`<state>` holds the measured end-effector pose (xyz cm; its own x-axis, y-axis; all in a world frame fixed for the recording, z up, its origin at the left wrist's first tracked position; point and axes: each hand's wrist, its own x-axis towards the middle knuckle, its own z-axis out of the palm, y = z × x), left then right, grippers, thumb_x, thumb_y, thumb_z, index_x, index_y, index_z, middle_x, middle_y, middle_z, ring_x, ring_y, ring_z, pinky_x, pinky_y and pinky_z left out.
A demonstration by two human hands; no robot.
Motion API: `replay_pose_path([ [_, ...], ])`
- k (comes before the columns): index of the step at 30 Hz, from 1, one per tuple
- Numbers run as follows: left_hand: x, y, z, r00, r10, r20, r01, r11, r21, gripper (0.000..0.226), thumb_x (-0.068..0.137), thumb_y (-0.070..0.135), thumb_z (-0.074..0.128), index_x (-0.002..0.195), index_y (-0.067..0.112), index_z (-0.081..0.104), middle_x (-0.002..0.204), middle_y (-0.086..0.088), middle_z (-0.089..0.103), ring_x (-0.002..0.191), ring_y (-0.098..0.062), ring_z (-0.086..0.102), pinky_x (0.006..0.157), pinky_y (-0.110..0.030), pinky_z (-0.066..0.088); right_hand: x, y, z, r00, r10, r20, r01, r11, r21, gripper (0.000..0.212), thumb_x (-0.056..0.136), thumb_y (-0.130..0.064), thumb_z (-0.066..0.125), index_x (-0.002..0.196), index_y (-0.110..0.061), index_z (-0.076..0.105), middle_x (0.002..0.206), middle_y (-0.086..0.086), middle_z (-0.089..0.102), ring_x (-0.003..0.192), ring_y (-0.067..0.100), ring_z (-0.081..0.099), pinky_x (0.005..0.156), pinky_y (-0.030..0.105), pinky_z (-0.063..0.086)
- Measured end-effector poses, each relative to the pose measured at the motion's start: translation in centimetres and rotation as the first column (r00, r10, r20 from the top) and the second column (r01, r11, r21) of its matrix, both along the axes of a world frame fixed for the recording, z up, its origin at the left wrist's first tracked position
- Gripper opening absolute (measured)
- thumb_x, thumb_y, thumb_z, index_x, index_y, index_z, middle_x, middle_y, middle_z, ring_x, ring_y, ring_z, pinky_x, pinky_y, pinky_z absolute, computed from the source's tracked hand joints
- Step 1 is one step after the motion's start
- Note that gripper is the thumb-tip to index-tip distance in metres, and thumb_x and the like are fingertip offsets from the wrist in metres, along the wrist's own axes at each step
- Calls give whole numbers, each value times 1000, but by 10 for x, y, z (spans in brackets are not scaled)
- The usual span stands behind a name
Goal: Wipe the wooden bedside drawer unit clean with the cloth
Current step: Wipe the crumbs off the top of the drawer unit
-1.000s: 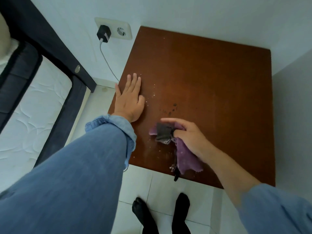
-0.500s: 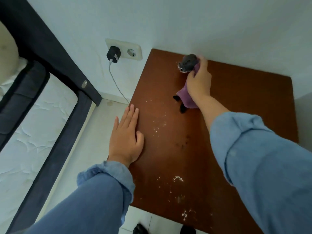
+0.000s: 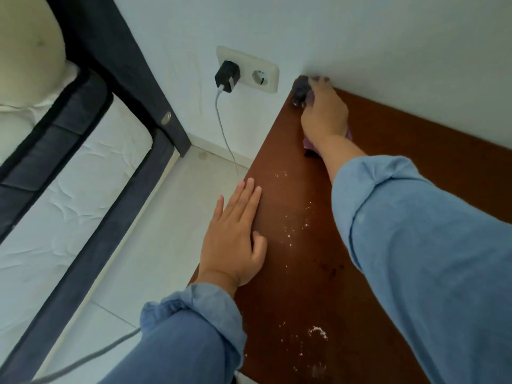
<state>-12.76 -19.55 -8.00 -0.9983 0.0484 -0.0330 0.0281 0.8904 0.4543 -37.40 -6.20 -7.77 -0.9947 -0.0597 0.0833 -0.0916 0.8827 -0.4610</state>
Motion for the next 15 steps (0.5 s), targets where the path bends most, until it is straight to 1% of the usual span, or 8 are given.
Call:
replay_pose_path([
  [2, 2, 0, 0, 1000, 5, 1, -5, 1000, 3, 76, 80, 34, 27, 154, 20, 16, 161, 6, 5, 148, -6, -4, 120, -30, -8, 1, 4, 0, 986, 166, -1, -165, 985, -48, 46, 95, -13, 40, 141, -19, 42, 151, 5, 38, 138, 23, 36, 110, 29, 26],
  [3, 3, 1, 0, 1000, 8, 2, -8, 1000, 8, 75, 80, 34, 26, 154, 20, 16, 161, 6, 5, 148, -5, -5, 120, -31, -9, -3, 5, 0, 979, 204, 5, -203, 977, -65, 46, 96, -14, 40, 141, -20, 43, 151, 4, 38, 138, 22, 36, 111, 27, 25],
  [7, 0, 0, -1, 1000, 14, -25, -14, 1000, 19, 74, 81, 35, 25, 153, 21, 18, 161, 6, 8, 148, -7, -1, 121, -33, -6, -20, 4, 1, 972, 233, 12, -232, 970, -78, 43, 96, -16, 41, 138, -22, 47, 147, 4, 44, 134, 24, 41, 108, 27, 28],
  [9, -2, -1, -3, 999, 10, -35, -10, 1000, 11, 75, 80, 34, 25, 153, 19, 20, 161, 5, 10, 148, -8, 2, 121, -34, -5, -13, 6, 1, 968, 249, 7, -247, 963, -107, 43, 93, -15, 44, 135, -23, 51, 144, 2, 48, 133, 22, 43, 108, 25, 29],
  [12, 0, -2, -4, 999, 13, -29, -14, 1000, -8, 75, 80, 34, 25, 153, 20, 20, 161, 5, 10, 148, -7, 2, 121, -35, -4, 22, 13, -4, 953, 304, 7, -301, 945, -131, 46, 90, -12, 46, 134, -25, 53, 145, 1, 47, 137, 16, 38, 112, 26, 28],
  [15, -1, -1, -5, 999, 10, -41, -11, 1000, -23, 75, 80, 33, 25, 153, 18, 21, 161, 3, 12, 148, -7, 3, 120, -34, -4, 63, 15, -4, 941, 340, -7, -338, 933, -127, 48, 88, -15, 45, 133, -29, 52, 145, -3, 46, 137, 13, 38, 113, 30, 30],
])
